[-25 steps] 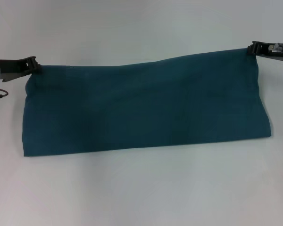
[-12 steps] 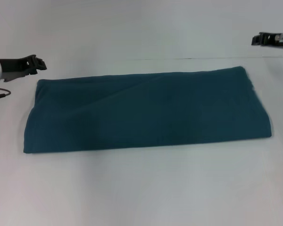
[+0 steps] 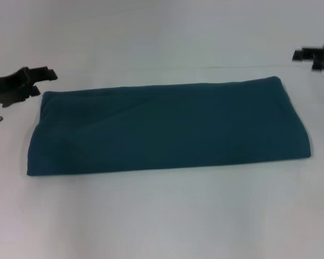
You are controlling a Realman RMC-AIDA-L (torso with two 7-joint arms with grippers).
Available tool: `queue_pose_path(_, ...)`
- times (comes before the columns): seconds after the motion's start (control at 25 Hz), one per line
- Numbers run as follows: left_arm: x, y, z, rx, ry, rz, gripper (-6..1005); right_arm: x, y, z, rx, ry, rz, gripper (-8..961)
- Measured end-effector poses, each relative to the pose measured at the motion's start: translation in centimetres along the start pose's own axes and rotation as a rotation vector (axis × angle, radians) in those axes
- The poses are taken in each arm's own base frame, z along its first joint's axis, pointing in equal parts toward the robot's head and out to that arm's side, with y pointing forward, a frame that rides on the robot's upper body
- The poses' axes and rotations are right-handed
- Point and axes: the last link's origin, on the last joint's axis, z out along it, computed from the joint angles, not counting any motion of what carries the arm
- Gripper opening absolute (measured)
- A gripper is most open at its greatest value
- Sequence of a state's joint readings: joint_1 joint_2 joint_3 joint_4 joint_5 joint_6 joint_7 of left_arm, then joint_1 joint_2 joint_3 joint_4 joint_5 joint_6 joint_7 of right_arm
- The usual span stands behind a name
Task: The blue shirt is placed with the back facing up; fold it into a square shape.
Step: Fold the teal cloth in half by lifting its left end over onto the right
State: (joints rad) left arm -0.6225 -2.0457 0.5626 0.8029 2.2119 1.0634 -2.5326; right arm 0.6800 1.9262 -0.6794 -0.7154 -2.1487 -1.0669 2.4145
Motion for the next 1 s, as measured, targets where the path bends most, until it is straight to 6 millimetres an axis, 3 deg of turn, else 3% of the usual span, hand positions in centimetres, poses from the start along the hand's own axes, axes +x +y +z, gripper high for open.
queue_pose_path(0.16,-2.1,-1.0,-3.3,-0.178,-0.02,-0.136,686,4.0,-1.5,-3.4,-0.212,-0.035,0.141,638)
queue_pose_path(0.4,-6.2,-3.8,-7.3,-0.284,-0.046,-0.336,686,9.7,-3.3,-7.4,-0.38,-0.081,0.274,823)
queue_pose_path(0.48,-7.4,-4.7,-8.4,-0.307,-0.029,-0.405,687,10.6,-3.4,-8.3,-0.411,-0.08,0.287,899)
queue_pose_path(0.64,-9.5,-6.0,-9.5,-0.32,-0.013,-0.506,687,11.2,-2.9,-8.7,-0.456,-0.047,0.276,900)
queue_pose_path(1.0,-11.5,-7.6,-9.3,-0.23,-0.009,-0.628,682,11.6,-2.2,-7.8,-0.457,0.033,0.232,899)
